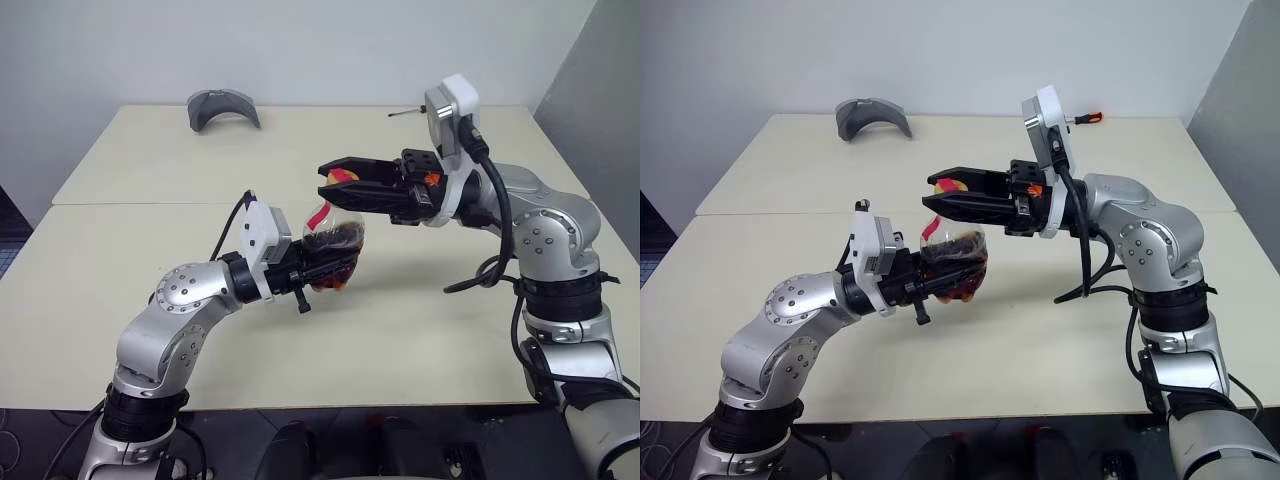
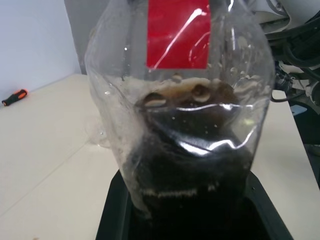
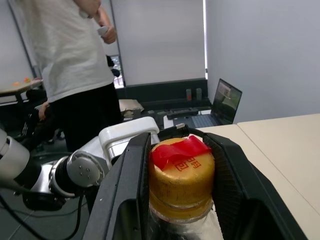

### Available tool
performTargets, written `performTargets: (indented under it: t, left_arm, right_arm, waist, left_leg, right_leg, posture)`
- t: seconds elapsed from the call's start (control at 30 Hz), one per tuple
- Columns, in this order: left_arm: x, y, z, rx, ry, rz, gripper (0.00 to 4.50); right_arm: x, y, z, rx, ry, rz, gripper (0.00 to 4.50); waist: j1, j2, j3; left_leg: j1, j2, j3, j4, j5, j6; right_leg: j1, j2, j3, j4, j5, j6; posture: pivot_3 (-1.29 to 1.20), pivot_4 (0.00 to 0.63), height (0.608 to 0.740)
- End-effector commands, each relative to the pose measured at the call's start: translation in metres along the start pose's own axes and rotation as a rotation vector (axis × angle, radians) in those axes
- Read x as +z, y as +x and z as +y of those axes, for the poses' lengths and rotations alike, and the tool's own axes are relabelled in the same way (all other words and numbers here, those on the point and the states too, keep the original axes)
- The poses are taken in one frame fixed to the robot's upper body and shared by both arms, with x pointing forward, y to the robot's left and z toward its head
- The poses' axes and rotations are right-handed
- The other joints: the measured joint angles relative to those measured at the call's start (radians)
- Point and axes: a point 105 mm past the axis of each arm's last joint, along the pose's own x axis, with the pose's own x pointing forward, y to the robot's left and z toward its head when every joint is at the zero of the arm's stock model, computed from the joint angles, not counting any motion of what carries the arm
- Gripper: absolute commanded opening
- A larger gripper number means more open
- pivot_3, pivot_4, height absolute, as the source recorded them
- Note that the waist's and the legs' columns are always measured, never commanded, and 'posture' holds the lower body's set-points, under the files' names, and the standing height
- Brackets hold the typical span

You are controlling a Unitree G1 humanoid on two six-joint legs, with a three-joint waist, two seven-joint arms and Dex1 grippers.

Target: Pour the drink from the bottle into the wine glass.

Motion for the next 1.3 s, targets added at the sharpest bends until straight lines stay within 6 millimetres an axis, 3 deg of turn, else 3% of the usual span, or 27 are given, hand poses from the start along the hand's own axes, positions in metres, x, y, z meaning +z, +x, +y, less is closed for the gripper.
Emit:
performTargets:
  t: [0.03,0.73,0.83,1.0,1.3]
  left_arm:
    - [0.016,0.01,-0.019,-0.084,0.05,-0.044,0.9]
    - [0.02,0.022,0.006,-0.045,0.103,-0.072,0.9]
    - [0.02,0.024,0.008,-0.045,0.107,-0.074,0.9]
    - [0.021,0.025,0.008,-0.048,0.112,-0.079,0.9]
    - [0.022,0.022,0.011,-0.017,0.116,-0.087,0.9]
  right_arm:
    - [0.015,0.005,0.0,0.015,-0.084,-0.023,1.48]
    - [0.007,-0.016,-0.011,-0.22,-0.083,-0.036,1.48]
    - [0.007,-0.017,-0.011,-0.23,-0.078,-0.039,2.23]
    - [0.007,-0.018,-0.011,-0.245,-0.071,-0.035,3.93]
    - [0.012,-0.032,-0.021,-0.323,-0.064,-0.041,3.93]
  waist:
    - [0.0,0.0,0.0]
    - [0.002,0.0,0.0]
    - [0.002,0.0,0.0]
    - [0.002,0.0,0.0]
    - [0.002,0.0,0.0]
  left_leg:
    - [0.0,0.0,0.0,0.0,0.0,0.0]
    - [0.0,0.0,0.0,0.0,0.0,0.0]
    - [0.0,0.0,0.0,0.0,0.0,0.0]
    - [0.0,0.0,0.0,0.0,0.0,-0.001]
    - [0.0,0.0,0.0,0.0,0.0,0.0]
  right_leg:
    - [0.0,0.0,0.0,0.0,0.0,0.0]
    - [0.0,0.0,0.0,0.0,0.0,0.0]
    - [0.0,0.0,0.0,0.0,0.0,0.0]
    - [0.0,0.0,0.0,0.0,0.0,0.0]
    - [0.0,0.0,0.0,0.0,0.0,0.0]
  posture:
    - [0.0,0.15,0.74]
    - [0.0,0.15,0.74]
    - [0.0,0.15,0.74]
    - [0.0,0.15,0.74]
    - [0.0,0.15,0.74]
